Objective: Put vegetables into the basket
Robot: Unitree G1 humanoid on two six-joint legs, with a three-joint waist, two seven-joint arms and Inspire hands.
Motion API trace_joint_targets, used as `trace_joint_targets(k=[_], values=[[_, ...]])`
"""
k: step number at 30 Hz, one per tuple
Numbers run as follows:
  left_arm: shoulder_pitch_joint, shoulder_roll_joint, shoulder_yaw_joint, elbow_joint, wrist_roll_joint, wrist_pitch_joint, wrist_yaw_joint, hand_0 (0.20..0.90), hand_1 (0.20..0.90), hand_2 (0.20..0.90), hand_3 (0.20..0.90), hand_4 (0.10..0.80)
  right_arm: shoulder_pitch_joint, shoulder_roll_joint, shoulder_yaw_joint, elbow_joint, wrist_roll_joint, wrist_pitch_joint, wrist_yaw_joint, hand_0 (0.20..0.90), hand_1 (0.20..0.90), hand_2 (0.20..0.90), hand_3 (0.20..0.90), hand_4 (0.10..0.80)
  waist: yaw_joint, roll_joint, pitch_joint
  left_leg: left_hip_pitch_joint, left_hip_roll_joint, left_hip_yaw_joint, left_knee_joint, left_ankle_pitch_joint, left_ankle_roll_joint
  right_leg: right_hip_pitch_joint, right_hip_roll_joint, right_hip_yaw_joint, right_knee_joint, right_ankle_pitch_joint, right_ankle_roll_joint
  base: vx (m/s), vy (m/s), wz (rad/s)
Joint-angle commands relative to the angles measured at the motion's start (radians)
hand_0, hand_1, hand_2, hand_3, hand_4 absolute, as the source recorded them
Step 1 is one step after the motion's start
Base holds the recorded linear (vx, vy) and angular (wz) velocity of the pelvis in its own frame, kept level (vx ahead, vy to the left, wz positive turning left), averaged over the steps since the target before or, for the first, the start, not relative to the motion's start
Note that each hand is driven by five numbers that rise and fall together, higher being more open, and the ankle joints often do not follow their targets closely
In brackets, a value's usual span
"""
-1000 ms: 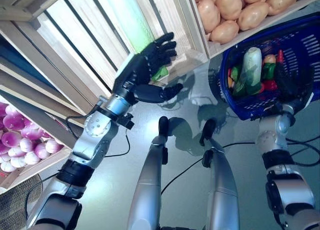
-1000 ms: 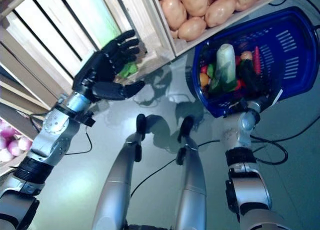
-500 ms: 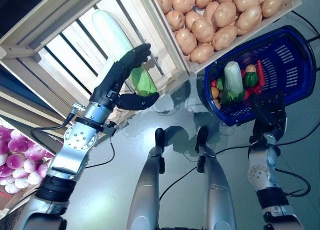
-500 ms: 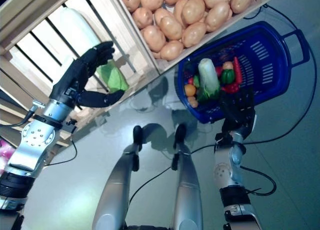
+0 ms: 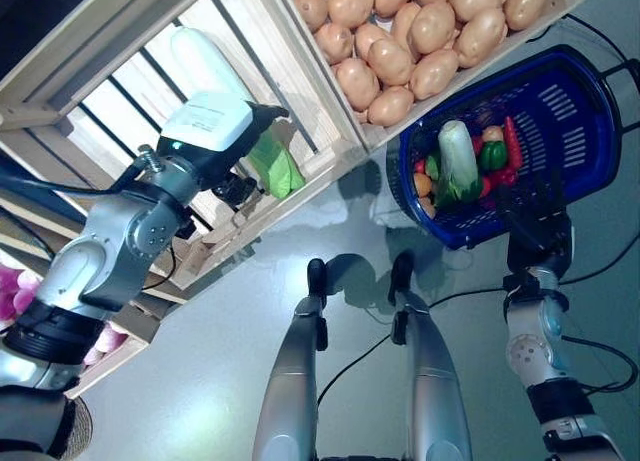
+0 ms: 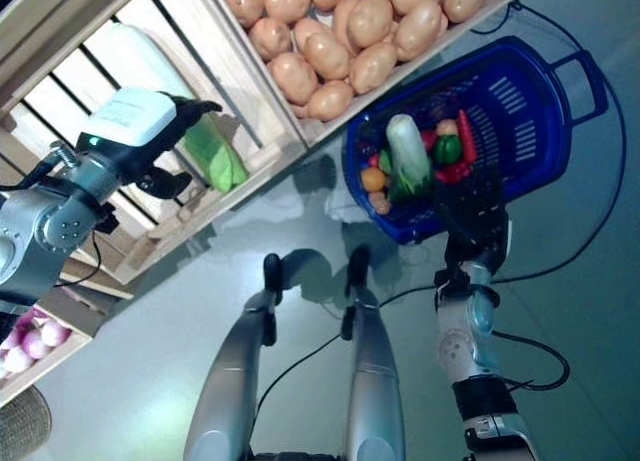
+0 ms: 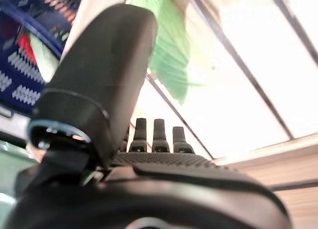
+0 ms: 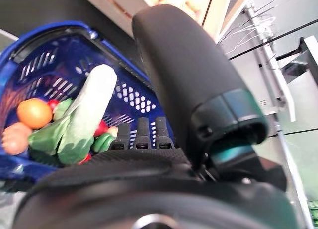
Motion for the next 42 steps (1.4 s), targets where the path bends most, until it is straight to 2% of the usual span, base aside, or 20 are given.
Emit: trace_joint_targets(k=[1, 4, 5, 9, 13, 19, 21, 24, 31, 39, 42], values=[[-0.092, 0.079, 0.05, -0.076, 0.164, 0.0, 0.057, 0.9, 0.9, 0.9, 0.9, 0.8, -0.011, -0.115, -0.044, -0.11, -0.001, -0.086, 0.068, 0.9, 0.9, 0.9, 0.9, 0.8, -0.014, 0.036, 0.0, -0.02, -0.012, -0.004, -0.003, 0.028, -0.048, 0.085, 0.012, -0.048, 0.024, -0.06, 0.018, 0.0, 0.0, 0.0], [-0.099, 0.087, 0.046, -0.065, 0.247, 0.058, 0.141, 0.9, 0.9, 0.9, 0.9, 0.8, -0.012, -0.116, -0.037, -0.105, 0.012, -0.081, 0.069, 0.9, 0.9, 0.9, 0.9, 0.8, -0.014, 0.036, 0.0, -0.026, -0.007, -0.002, 0.006, 0.025, -0.052, 0.078, 0.007, -0.048, 0.032, -0.064, 0.017, 0.0, 0.0, 0.0], [-0.091, 0.092, 0.052, -0.044, 0.27, 0.06, 0.203, 0.9, 0.9, 0.9, 0.9, 0.8, -0.008, -0.113, -0.037, -0.097, 0.02, -0.079, 0.064, 0.9, 0.9, 0.9, 0.9, 0.8, -0.012, 0.036, 0.0, -0.028, -0.005, -0.003, 0.01, 0.024, -0.053, 0.075, 0.006, -0.047, 0.036, -0.066, 0.017, 0.0, 0.0, 0.0], [-0.021, 0.11, 0.092, 0.03, 0.393, -0.005, 0.404, 0.9, 0.9, 0.9, 0.9, 0.8, 0.008, -0.111, -0.044, -0.087, 0.036, -0.084, 0.083, 0.9, 0.9, 0.9, 0.9, 0.8, -0.007, 0.036, 0.0, -0.023, -0.001, -0.002, 0.021, 0.01, -0.059, 0.078, 0.002, -0.047, 0.048, -0.08, 0.017, 0.0, 0.0, 0.0], [0.037, 0.145, 0.077, 0.083, 0.457, -0.052, 0.427, 0.9, 0.9, 0.9, 0.9, 0.8, 0.006, -0.131, -0.05, -0.085, 0.031, -0.073, 0.089, 0.9, 0.9, 0.9, 0.9, 0.8, -0.01, 0.042, 0.0, -0.029, 0.004, 0.001, 0.019, 0.016, -0.065, 0.07, -0.002, -0.045, 0.047, -0.076, 0.016, 0.002, 0.018, 0.0], [0.045, 0.191, 0.001, 0.127, 0.483, 0.005, 0.433, 0.9, 0.9, 0.9, 0.9, 0.8, 0.003, -0.163, -0.043, -0.089, 0.053, -0.072, 0.079, 0.9, 0.9, 0.9, 0.9, 0.8, -0.014, 0.042, 0.0, -0.04, 0.013, 0.004, 0.019, 0.019, -0.066, 0.056, -0.001, -0.04, 0.048, -0.072, 0.017, -0.007, 0.001, -0.01], [0.059, 0.199, -0.002, 0.138, 0.47, 0.011, 0.501, 0.9, 0.9, 0.9, 0.9, 0.8, 0.005, -0.17, -0.045, -0.092, 0.061, -0.07, 0.084, 0.9, 0.9, 0.9, 0.9, 0.8, -0.012, 0.045, 0.0, -0.047, 0.01, 0.0, 0.012, 0.03, -0.067, 0.05, 0.001, -0.038, 0.04, -0.062, 0.018, -0.015, 0.004, -0.01], [0.086, 0.191, -0.002, 0.163, 0.459, -0.027, 0.647, 0.9, 0.9, 0.9, 0.9, 0.8, 0.001, -0.178, -0.035, -0.087, 0.069, -0.078, 0.084, 0.9, 0.9, 0.9, 0.9, 0.8, -0.011, 0.047, 0.0, -0.048, 0.013, 0.003, 0.016, 0.023, -0.069, 0.048, 0.001, -0.034, 0.041, -0.069, 0.017, -0.016, 0.006, -0.01], [0.032, 0.184, -0.069, 0.248, 0.462, -0.107, 0.795, 0.9, 0.9, 0.9, 0.9, 0.8, -0.041, -0.184, -0.016, -0.07, 0.066, -0.07, 0.078, 0.9, 0.9, 0.9, 0.9, 0.8, -0.016, 0.046, 0.0, -0.056, 0.017, 0.002, 0.019, 0.023, -0.073, 0.038, 0.003, -0.027, 0.045, -0.069, 0.019, -0.025, 0.017, -0.01], [-0.067, 0.149, -0.181, 0.336, 0.482, -0.15, 0.955, 0.9, 0.9, 0.9, 0.9, 0.8, -0.084, -0.181, 0.015, -0.073, 0.016, -0.062, 0.039, 0.9, 0.9, 0.9, 0.9, 0.8, -0.029, 0.039, 0.0, -0.073, 0.025, 0.003, 0.023, 0.03, -0.072, 0.014, 0.015, -0.009, 0.054, -0.062, 0.017, -0.012, 0.013, 0.0], [-0.098, 0.131, -0.213, 0.368, 0.48, -0.151, 0.965, 0.9, 0.9, 0.9, 0.9, 0.8, -0.1, -0.175, 0.028, -0.067, 0.005, -0.057, 0.033, 0.9, 0.9, 0.9, 0.9, 0.8, -0.032, 0.037, 0.0, -0.073, 0.026, 0.002, 0.024, 0.029, -0.072, 0.009, 0.017, -0.005, 0.06, -0.062, 0.019, 0.0, 0.0, 0.0]])
